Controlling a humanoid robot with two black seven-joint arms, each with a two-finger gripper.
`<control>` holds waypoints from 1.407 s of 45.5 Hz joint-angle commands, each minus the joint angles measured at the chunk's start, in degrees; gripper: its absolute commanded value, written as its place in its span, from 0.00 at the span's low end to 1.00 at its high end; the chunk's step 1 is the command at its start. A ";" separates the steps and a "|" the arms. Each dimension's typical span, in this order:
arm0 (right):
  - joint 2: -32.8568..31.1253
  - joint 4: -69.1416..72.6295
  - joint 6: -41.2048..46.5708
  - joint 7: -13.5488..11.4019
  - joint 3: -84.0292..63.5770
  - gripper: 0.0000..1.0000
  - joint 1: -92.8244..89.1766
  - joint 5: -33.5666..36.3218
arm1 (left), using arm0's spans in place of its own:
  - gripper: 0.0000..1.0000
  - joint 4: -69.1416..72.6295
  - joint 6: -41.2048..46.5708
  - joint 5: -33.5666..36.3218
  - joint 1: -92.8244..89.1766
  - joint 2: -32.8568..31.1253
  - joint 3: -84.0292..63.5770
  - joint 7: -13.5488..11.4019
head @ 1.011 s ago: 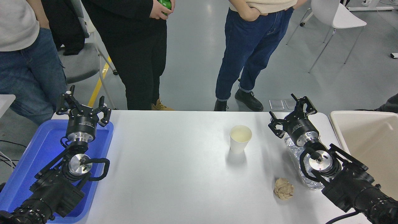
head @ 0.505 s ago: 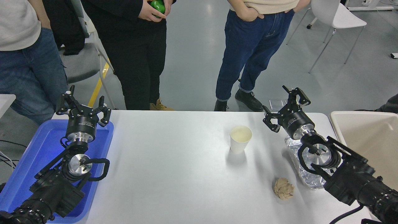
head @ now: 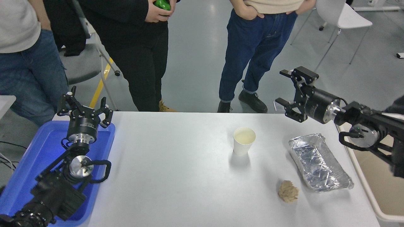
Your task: Pick up paper cup place in dustbin
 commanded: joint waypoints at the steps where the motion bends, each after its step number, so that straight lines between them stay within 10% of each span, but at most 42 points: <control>1: -9.52 12.06 0.74 -0.02 -26.20 1.00 19.27 -13.21 | 0.99 -0.02 0.00 0.01 0.00 0.00 0.11 0.03; 24: 9.54 23.66 5.05 0.33 -72.45 1.00 63.23 -18.05 | 0.99 -0.02 0.00 0.01 0.08 0.00 0.11 0.03; 39: 22.64 27.97 19.19 0.33 -76.33 1.00 75.88 -5.76 | 0.99 0.07 0.00 0.01 0.08 0.00 0.11 0.03; 64: 25.29 29.99 28.69 0.51 -76.33 1.00 87.05 -1.35 | 0.99 0.07 0.00 -0.08 0.00 0.00 0.02 0.03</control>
